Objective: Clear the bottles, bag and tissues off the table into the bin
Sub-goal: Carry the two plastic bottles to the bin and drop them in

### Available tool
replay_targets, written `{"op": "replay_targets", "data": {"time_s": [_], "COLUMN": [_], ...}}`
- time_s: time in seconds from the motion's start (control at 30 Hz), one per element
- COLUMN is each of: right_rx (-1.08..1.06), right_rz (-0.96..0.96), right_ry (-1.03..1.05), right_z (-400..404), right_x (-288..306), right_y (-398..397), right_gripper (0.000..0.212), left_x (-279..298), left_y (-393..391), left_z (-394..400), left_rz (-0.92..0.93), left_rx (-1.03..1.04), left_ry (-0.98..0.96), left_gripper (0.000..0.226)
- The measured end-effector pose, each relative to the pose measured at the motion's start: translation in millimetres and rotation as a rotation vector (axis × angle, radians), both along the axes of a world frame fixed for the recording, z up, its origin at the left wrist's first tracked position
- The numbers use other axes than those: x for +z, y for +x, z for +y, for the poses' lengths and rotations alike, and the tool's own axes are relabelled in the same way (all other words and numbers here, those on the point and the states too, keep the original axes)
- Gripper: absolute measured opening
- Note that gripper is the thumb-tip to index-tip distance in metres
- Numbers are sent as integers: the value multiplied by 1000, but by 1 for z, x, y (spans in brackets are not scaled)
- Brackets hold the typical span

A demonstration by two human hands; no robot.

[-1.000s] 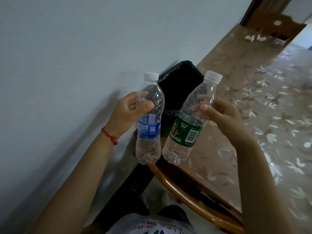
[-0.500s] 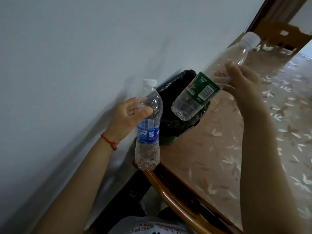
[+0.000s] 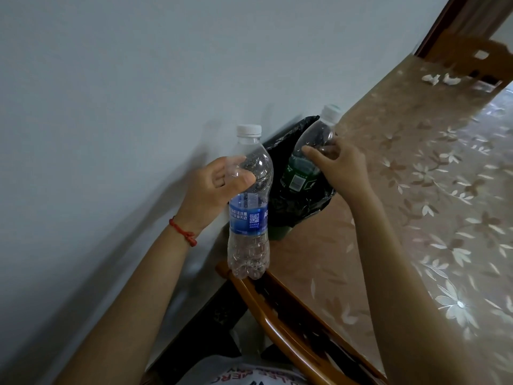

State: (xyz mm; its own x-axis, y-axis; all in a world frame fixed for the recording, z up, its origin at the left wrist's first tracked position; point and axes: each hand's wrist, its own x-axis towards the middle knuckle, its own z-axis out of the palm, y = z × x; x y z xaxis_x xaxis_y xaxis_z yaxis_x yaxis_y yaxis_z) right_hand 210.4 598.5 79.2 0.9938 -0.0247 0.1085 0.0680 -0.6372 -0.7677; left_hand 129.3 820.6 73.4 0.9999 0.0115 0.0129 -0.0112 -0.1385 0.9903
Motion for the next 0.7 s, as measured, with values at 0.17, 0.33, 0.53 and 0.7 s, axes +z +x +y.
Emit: {"op": "replay_targets", "data": {"time_s": [0.17, 0.33, 0.53, 0.7], "right_rx": [15, 60, 104, 82], "right_rz": [12, -106, -211, -157], "right_ry": [-106, -314, -584, -623], "right_z": [-6, -23, -44, -58], "right_x": [-7, -13, -34, -47], "right_y": [-13, -38, -74, -94], "right_gripper": [68, 62, 64, 64], "left_x": [7, 22, 41, 59], "left_y": [2, 9, 32, 55], "left_z": [-6, -17, -32, -49], "left_rz": [-14, -32, -68, -125], "left_rx": [14, 58, 101, 124], "left_ry": [-23, -48, -30, 32], "left_gripper": [50, 52, 64, 76]}}
